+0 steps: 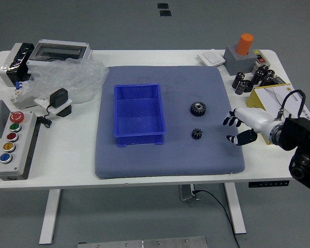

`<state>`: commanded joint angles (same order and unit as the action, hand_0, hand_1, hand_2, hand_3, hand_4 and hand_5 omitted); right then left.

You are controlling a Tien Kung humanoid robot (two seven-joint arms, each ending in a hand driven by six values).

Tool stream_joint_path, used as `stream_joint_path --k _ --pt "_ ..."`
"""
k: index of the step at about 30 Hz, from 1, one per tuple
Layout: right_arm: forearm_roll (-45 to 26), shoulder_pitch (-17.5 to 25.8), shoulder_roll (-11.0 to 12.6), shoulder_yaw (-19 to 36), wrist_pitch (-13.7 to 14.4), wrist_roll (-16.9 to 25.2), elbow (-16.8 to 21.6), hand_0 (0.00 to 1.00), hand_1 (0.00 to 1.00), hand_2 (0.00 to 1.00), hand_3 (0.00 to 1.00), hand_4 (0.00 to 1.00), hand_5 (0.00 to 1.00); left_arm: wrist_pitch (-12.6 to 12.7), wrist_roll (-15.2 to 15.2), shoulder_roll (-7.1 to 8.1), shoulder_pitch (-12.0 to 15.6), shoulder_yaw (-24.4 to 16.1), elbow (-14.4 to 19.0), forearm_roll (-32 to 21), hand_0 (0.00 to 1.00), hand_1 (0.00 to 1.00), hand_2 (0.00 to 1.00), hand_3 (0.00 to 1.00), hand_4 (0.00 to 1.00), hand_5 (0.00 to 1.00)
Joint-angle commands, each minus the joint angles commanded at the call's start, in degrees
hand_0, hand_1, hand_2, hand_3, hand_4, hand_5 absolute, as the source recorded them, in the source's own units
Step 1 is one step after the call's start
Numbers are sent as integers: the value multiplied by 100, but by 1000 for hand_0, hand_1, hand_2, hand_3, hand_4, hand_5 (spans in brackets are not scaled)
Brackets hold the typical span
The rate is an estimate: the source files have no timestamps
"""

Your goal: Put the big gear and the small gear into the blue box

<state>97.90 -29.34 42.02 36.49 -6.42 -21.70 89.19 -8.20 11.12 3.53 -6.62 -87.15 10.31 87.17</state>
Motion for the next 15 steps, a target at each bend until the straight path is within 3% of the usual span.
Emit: stream_joint_path --k 6,7,12,13,15 --pt "2 -18 36 -126 169 108 -46 677 608 674 699 702 175 -3 2 -2 -8 -2 0 7 725 675 692 691 436 19" --pt "13 -13 35 -130 211 135 -49 658 527 543 545 669 204 -3 2 -2 -8 -1 0 7 725 675 693 692 436 19" --pt "73 -5 35 -153 403 252 -55 658 527 543 545 669 204 0 3 1 -7 5 0 6 725 675 693 692 436 19" --pt "82 -4 35 -155 430 266 -58 599 478 451 439 564 114 0 3 1 -8 4 0 8 725 675 693 692 435 20" --pt "96 1 33 -154 477 289 -67 599 478 451 439 564 114 -1 1 2 -10 3 0 12 725 675 693 692 435 20"
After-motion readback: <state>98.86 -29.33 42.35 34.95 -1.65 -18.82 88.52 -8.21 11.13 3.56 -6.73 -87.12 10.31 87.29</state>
